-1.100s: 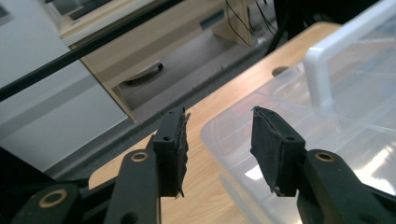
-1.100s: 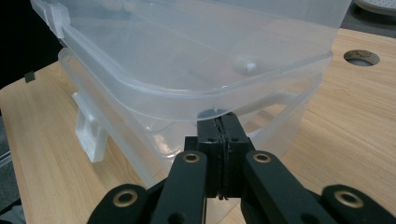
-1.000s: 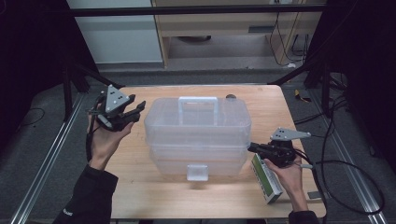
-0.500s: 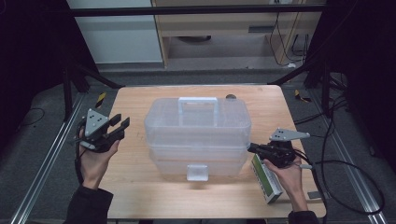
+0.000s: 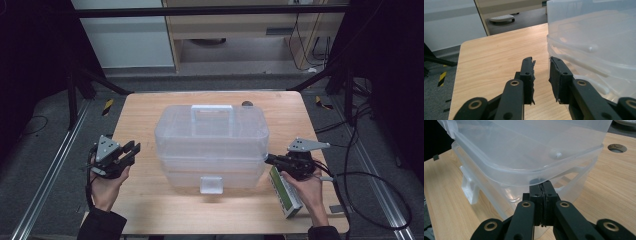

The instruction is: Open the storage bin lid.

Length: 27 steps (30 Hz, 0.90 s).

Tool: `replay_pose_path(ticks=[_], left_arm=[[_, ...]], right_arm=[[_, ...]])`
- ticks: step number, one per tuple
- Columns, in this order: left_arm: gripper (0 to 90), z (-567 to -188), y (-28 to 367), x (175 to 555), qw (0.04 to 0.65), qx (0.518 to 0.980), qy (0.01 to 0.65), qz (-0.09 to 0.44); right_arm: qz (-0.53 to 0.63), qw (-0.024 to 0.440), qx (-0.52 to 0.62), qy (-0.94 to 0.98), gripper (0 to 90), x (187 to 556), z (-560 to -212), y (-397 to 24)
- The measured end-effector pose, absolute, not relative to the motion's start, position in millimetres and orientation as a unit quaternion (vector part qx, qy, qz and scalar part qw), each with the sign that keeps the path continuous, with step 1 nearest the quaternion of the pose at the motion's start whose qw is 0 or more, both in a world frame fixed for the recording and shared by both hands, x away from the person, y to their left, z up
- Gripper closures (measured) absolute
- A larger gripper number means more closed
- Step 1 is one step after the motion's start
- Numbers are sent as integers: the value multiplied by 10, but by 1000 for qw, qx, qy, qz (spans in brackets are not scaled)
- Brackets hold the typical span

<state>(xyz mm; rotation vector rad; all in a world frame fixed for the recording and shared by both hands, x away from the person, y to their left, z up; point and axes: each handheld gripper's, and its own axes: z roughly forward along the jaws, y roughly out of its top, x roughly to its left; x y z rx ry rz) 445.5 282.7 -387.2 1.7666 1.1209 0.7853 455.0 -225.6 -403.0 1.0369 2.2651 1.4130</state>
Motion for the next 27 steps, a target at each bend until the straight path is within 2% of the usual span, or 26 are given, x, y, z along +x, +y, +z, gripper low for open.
replay_pose_path(ticks=[7,15,27], left_arm=[[782,-4068,2835,4419,437,728,445,286],[853,-4118,2712,4393,446,747,417,264],[868,-4073,2518,4366,476,752,385,245]], right_arm=[[488,139,359,783,891,4547,-4028,-2256],[489,139,359,783,892,4548,-4032,-2254],[490,138,361,782,892,4551,-4034,-2248]])
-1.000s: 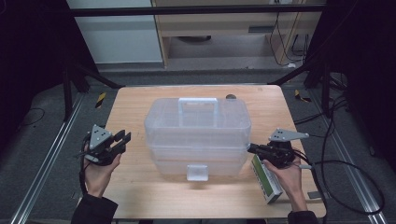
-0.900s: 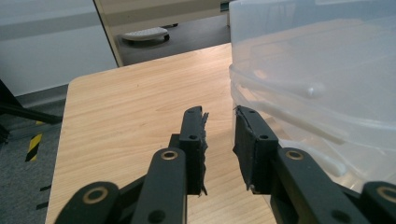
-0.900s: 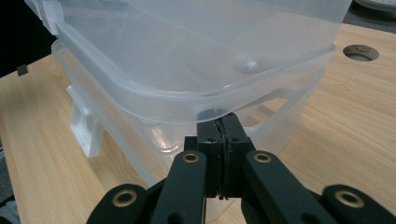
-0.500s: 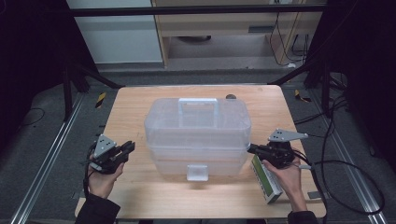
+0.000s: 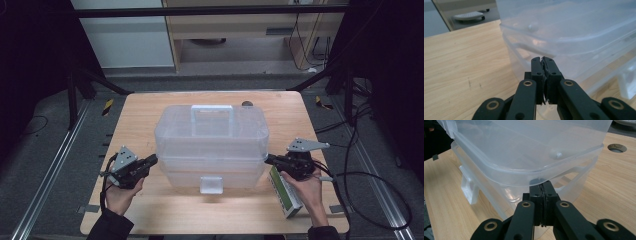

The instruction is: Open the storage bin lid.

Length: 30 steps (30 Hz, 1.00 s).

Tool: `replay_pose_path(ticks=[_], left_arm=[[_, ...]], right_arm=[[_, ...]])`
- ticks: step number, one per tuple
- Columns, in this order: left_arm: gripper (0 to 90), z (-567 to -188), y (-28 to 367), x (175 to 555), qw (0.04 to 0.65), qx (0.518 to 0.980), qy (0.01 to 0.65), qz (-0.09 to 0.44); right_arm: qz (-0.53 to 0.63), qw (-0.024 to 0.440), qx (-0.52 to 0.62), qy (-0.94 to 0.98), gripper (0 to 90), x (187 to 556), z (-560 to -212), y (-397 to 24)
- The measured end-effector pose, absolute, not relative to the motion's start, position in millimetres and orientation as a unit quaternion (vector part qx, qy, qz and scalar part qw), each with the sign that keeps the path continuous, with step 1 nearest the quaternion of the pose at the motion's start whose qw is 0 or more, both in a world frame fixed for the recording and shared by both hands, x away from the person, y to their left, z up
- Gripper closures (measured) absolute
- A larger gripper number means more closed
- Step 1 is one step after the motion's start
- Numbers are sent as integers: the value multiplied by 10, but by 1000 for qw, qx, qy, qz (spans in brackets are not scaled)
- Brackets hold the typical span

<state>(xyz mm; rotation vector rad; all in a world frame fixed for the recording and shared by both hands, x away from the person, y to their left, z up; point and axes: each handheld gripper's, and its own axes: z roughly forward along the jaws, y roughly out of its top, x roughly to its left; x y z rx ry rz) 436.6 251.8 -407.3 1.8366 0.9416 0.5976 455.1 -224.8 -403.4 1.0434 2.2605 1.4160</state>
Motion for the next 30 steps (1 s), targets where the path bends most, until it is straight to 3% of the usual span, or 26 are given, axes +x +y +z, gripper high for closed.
replay_pose_path(ticks=[30], left_arm=[[867,-3776,2415,4582,493,740,371,268]], right_arm=[[521,159,359,758,900,4683,-3787,-2282]])
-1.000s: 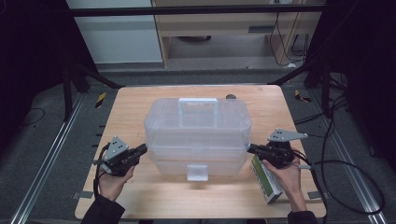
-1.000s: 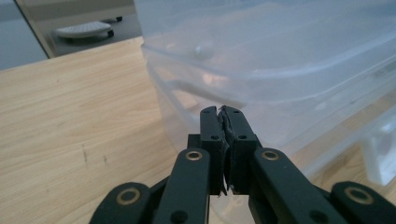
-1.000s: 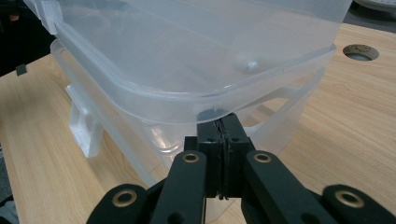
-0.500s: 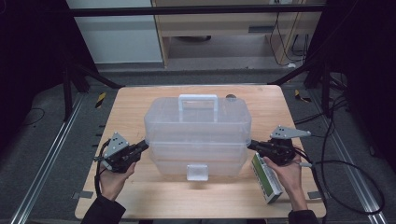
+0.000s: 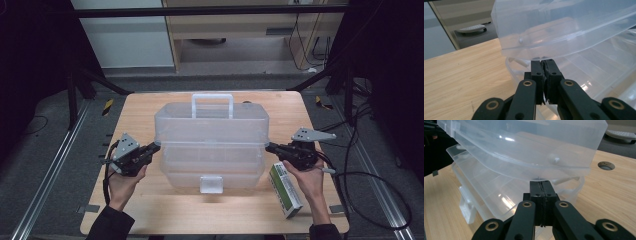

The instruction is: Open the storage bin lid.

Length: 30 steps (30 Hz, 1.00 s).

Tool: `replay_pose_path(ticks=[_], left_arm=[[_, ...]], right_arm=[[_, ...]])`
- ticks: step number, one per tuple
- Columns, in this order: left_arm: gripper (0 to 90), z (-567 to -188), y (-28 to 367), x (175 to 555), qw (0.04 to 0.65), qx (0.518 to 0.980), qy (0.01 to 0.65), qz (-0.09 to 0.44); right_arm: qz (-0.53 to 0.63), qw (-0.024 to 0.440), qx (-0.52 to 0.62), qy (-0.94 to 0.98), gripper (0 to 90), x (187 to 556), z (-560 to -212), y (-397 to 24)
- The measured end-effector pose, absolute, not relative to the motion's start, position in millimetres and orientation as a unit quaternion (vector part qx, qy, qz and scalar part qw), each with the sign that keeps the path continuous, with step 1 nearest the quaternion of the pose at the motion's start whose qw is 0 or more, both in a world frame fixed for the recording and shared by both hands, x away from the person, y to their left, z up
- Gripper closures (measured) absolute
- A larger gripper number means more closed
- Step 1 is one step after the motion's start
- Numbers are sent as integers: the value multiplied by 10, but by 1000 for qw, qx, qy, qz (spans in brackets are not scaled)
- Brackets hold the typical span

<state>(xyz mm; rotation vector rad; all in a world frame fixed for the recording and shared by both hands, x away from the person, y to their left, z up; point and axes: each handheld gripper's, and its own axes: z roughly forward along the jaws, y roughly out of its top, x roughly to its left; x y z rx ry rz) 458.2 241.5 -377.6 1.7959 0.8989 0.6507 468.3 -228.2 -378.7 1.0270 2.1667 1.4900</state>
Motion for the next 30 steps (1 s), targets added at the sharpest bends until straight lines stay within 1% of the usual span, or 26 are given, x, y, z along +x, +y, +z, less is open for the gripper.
replay_pose_path(ticks=[6,15,22,28,29,30], left_arm=[[868,-3715,2373,4627,499,735,372,268],[872,-3752,2341,4623,502,732,370,273],[857,-3781,2333,4627,501,735,368,273],[816,-3805,2364,4595,491,736,372,281],[777,-3826,2382,4585,481,737,376,291],[761,-3826,2382,4585,481,737,376,291]], right_arm=[[521,160,356,759,900,4722,-3704,-2291],[532,161,354,752,900,4699,-3746,-2298],[533,164,354,751,900,4691,-3760,-2305],[530,164,352,753,900,4691,-3764,-2305],[530,164,351,754,900,4692,-3766,-2305],[529,164,351,755,900,4692,-3768,-2303]])
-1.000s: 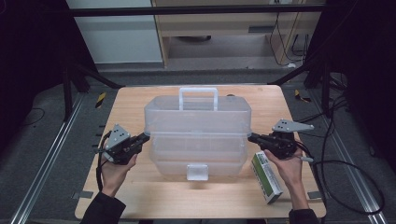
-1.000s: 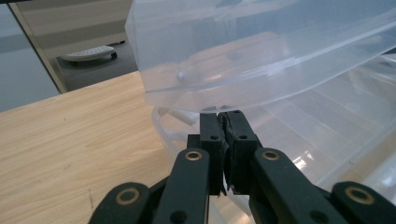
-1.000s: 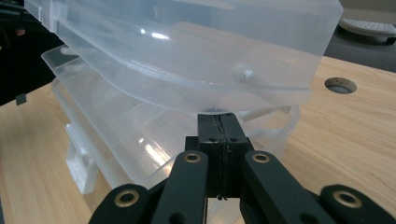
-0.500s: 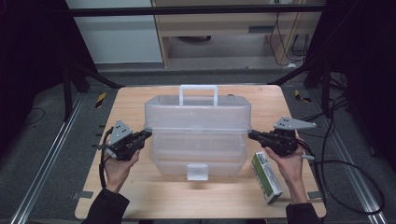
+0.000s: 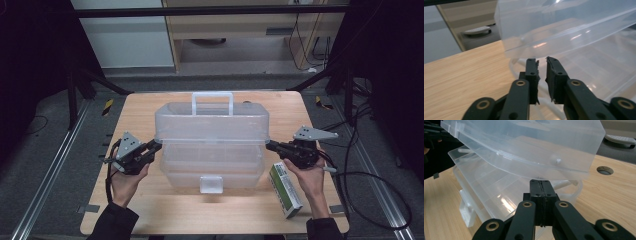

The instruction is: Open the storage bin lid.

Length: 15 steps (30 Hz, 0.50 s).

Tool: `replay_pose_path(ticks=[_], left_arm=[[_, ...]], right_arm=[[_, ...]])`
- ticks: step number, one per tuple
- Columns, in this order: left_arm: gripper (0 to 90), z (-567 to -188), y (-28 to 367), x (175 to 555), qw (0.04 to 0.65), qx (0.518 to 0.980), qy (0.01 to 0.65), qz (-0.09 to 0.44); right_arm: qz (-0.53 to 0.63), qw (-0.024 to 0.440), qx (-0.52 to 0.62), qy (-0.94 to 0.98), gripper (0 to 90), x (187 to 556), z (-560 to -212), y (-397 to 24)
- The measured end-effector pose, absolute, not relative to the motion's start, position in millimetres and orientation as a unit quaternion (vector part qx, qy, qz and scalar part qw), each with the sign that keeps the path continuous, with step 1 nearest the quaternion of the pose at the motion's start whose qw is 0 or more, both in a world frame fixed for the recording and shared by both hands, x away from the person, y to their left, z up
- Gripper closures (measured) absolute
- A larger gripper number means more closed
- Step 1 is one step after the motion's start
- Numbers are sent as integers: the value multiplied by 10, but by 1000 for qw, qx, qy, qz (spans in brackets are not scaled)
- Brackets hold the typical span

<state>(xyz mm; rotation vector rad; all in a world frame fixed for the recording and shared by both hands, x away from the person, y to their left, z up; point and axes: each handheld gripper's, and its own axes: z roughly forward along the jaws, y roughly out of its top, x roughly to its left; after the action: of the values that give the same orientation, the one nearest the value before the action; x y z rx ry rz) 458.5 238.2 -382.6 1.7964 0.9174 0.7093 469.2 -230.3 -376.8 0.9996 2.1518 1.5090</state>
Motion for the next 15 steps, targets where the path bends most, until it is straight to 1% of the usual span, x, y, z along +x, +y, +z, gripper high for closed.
replay_pose_path(ticks=[8,11,15], left_arm=[[612,-3829,2386,4618,481,728,382,304],[589,-3826,2364,4641,482,728,380,305],[588,-3835,2331,4689,482,729,379,304]], right_arm=[[525,159,352,758,900,4697,-3780,-2283],[526,157,352,758,900,4701,-3786,-2273],[525,157,350,760,900,4703,-3790,-2261]])
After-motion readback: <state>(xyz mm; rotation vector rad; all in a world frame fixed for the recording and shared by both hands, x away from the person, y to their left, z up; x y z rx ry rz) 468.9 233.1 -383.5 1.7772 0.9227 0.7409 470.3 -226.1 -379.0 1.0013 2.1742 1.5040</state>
